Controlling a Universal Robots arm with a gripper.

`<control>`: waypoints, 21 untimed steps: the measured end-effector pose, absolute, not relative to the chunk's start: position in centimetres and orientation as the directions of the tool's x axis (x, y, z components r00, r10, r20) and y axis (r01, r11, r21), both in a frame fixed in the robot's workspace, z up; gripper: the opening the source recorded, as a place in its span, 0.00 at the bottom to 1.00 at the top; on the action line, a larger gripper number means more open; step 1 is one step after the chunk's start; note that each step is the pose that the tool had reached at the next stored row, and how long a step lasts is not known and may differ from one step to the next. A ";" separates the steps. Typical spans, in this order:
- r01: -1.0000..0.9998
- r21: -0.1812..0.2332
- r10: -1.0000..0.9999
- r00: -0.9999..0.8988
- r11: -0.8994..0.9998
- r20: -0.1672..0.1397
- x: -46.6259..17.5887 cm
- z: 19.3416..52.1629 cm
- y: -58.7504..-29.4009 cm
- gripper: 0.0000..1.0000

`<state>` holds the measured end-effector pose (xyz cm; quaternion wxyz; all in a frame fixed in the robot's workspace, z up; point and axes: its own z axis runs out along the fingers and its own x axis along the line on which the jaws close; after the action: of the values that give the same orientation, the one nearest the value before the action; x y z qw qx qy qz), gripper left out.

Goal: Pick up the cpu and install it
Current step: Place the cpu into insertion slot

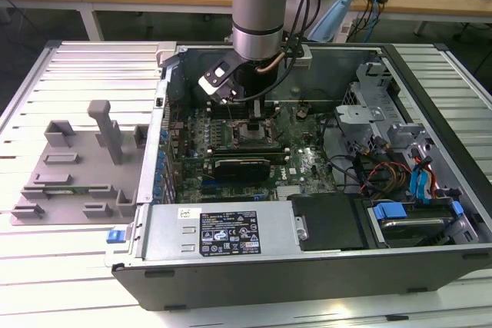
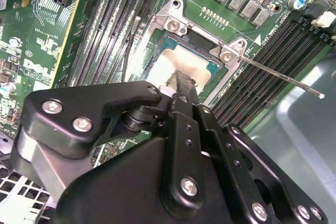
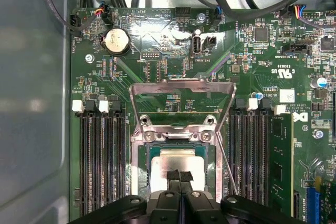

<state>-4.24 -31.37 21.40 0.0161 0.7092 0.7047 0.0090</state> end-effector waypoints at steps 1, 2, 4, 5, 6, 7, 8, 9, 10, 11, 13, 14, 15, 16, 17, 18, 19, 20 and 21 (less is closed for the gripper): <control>0.999 0.036 1.000 0.007 -0.006 -0.010 -4.2 21.4 -31.4 0.11; 0.999 0.036 1.000 0.006 -0.006 -0.010 -4.2 21.2 -31.4 0.11; 0.999 0.035 1.000 0.007 -0.006 -0.010 -4.3 21.2 -31.4 0.11; 0.999 0.036 1.000 0.007 -0.006 -0.010 -4.3 21.2 -31.4 0.11; 0.999 0.036 1.000 0.007 -0.006 -0.010 -4.3 21.1 -31.4 0.11; 0.999 0.037 1.000 0.007 -0.006 -0.010 -4.3 21.1 -31.4 0.11; 0.999 0.038 1.000 0.007 -0.006 -0.010 -4.3 21.0 -31.4 0.11; 0.999 0.039 1.000 0.007 -0.006 -0.010 -4.3 21.0 -31.4 0.11; 0.999 0.040 1.000 0.007 -0.006 -0.010 -4.3 21.0 -31.4 0.11; 0.999 0.040 1.000 0.006 -0.006 -0.010 -4.2 20.9 -31.4 0.11; 0.999 0.042 1.000 0.007 -0.006 -0.010 -4.3 20.9 -31.4 0.11; 0.999 0.048 1.000 0.007 -0.006 -0.010 -4.3 20.8 -31.4 0.11; 0.998 0.055 1.000 0.006 -0.006 -0.010 -4.3 20.8 -31.4 0.11; 0.998 0.060 1.000 0.006 -0.006 -0.010 -4.3 20.7 -31.4 0.11; 0.998 0.060 1.000 0.006 -0.006 -0.010 -4.3 20.7 -31.4 0.11; 0.998 0.061 1.000 0.006 -0.006 -0.010 -4.3 20.6 -31.4 0.11; 0.998 0.061 1.000 0.006 -0.006 -0.010 -4.4 20.5 -31.4 0.11; 0.998 0.061 1.000 0.006 -0.006 -0.010 -4.4 20.5 -31.4 0.11; 0.998 0.061 1.000 0.006 -0.006 -0.010 -4.4 20.5 -31.4 0.11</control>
<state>-4.40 -31.42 20.49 0.0251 0.7089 0.7047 0.0178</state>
